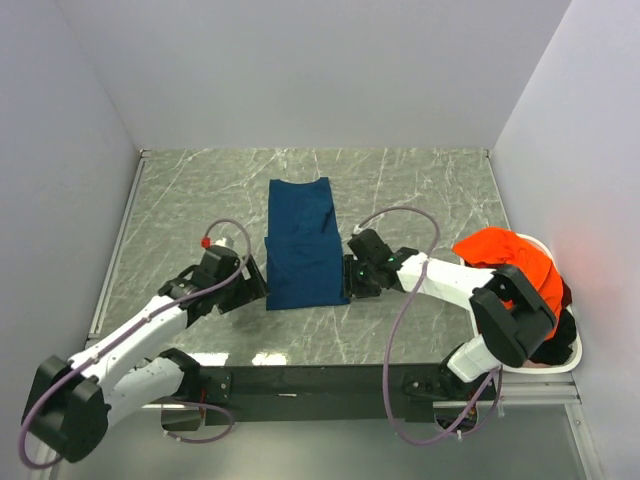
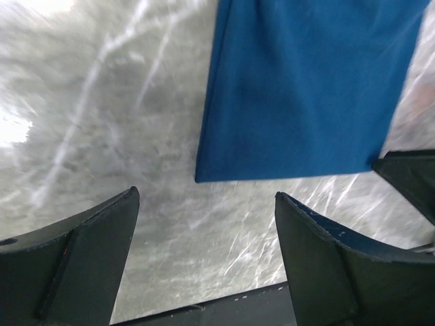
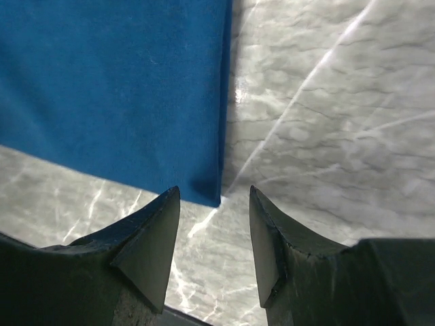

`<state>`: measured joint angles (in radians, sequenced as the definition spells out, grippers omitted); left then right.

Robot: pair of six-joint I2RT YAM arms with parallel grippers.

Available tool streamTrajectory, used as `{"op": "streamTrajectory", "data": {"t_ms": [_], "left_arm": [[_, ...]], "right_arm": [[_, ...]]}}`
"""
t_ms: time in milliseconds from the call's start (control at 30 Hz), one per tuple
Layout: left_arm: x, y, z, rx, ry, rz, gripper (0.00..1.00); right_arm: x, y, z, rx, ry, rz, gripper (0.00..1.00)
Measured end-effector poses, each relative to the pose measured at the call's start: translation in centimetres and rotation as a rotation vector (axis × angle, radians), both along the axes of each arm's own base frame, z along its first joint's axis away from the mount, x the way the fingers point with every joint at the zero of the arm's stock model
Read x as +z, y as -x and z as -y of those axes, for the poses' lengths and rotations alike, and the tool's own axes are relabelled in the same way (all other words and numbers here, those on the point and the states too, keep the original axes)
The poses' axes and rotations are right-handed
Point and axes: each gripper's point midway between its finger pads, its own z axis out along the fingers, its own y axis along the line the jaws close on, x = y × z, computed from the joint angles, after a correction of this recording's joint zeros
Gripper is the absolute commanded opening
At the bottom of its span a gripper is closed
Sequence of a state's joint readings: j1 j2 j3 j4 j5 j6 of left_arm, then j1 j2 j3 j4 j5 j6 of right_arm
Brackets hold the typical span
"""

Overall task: Fold and stack the t-shirts
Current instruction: Fold the tshirt

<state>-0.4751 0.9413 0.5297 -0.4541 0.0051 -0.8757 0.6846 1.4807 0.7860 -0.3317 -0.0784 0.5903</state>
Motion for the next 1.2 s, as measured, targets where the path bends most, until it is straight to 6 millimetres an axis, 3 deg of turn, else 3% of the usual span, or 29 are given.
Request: {"op": "streamTrajectory", "data": {"t_ms": [233,700,900,1133,1200], "left_arm": [[-1.8,0.7,1.4,-0.041,-0.09,-0.069,0.84],[-2.7,0.6,1.4,-0.042,-0.158,-0.085,0.84],[-3.2,0.9,1.7,-0.061,-0.177,-0.107,0.83],[-3.9,1.2,2.4,-0.091,-0.202,-0.136,0.79],[-4.1,1.2,2.6,-0.101,-0.213,-0.146,0.77]], "right_arm": [[-0.9,0.3,-1.8,0.025,0.056,-0.029,0.5],[-1.9,0.8,-1.5,-0.006,0.19,-0.049,0.43],[-2.0,0.9,-1.2,-0.017,0.213,-0.05,0.3],[-2.0,0.9,-1.4,-0.016,0.203,-0.056,0.01],[-2.0,0.9,-1.4,-0.014,0.203,-0.055,0.0]]}}
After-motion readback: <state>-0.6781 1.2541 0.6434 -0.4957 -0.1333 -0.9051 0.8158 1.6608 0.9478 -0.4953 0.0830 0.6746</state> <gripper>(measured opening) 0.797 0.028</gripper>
